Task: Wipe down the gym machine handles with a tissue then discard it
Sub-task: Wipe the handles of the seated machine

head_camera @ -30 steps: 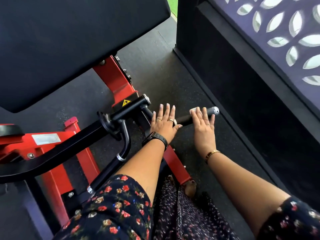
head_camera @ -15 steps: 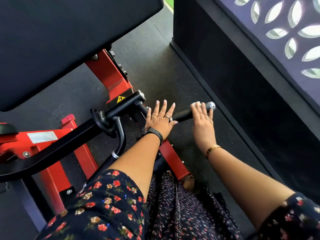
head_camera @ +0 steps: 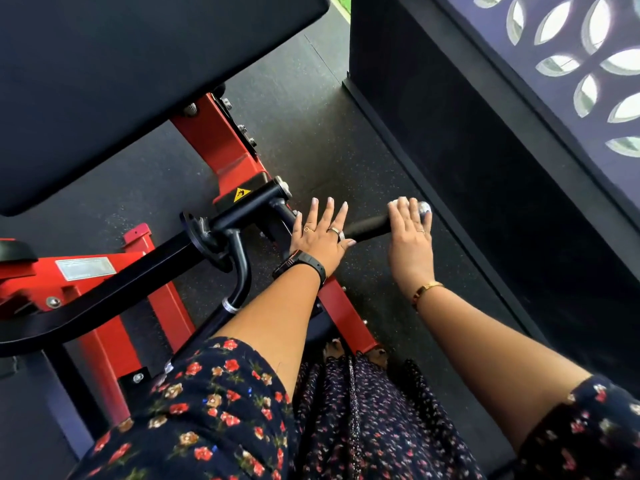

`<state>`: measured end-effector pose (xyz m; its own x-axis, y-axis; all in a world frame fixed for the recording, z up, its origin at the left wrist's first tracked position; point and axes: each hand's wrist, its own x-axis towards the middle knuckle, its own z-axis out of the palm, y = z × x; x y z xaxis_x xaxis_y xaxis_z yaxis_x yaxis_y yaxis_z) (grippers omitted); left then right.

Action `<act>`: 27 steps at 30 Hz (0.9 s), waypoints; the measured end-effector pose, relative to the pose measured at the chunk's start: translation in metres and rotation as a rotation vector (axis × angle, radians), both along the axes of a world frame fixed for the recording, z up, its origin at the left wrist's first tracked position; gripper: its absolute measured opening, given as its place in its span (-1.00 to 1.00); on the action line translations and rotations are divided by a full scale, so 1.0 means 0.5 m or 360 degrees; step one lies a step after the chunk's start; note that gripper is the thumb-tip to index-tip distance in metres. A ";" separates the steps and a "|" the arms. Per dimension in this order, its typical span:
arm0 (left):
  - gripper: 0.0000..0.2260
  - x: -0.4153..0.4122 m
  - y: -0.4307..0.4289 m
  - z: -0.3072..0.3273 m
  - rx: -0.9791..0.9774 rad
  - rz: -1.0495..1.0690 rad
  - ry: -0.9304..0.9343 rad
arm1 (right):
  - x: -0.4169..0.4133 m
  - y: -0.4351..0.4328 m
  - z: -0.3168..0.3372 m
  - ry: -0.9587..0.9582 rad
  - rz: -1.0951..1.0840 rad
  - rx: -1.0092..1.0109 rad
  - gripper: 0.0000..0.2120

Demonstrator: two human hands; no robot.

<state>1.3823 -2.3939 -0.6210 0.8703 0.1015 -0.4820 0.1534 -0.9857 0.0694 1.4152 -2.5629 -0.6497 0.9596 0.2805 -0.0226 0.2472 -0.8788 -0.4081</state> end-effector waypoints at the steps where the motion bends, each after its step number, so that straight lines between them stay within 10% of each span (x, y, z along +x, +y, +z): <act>1: -0.40 0.000 -0.001 0.000 0.0009 0.0002 -0.0013 | -0.003 0.019 0.004 0.0010 0.0048 0.0029 -0.43; 7: -0.44 0.002 -0.004 0.001 -0.0003 0.0038 -0.0014 | -0.078 0.030 0.013 0.0050 0.0543 0.0124 -0.38; 13: -0.40 -0.003 -0.012 0.002 -0.0002 0.0031 -0.0064 | -0.014 -0.022 -0.001 -0.0015 0.0041 0.0081 -0.31; 21: -0.49 -0.017 -0.041 -0.009 -0.0055 0.0168 -0.0196 | -0.074 0.048 0.031 0.0164 0.0537 0.0214 -0.40; 27: -0.44 -0.021 -0.042 -0.003 -0.0116 0.0134 -0.0233 | -0.010 -0.041 -0.001 -0.0002 0.0079 0.0145 -0.35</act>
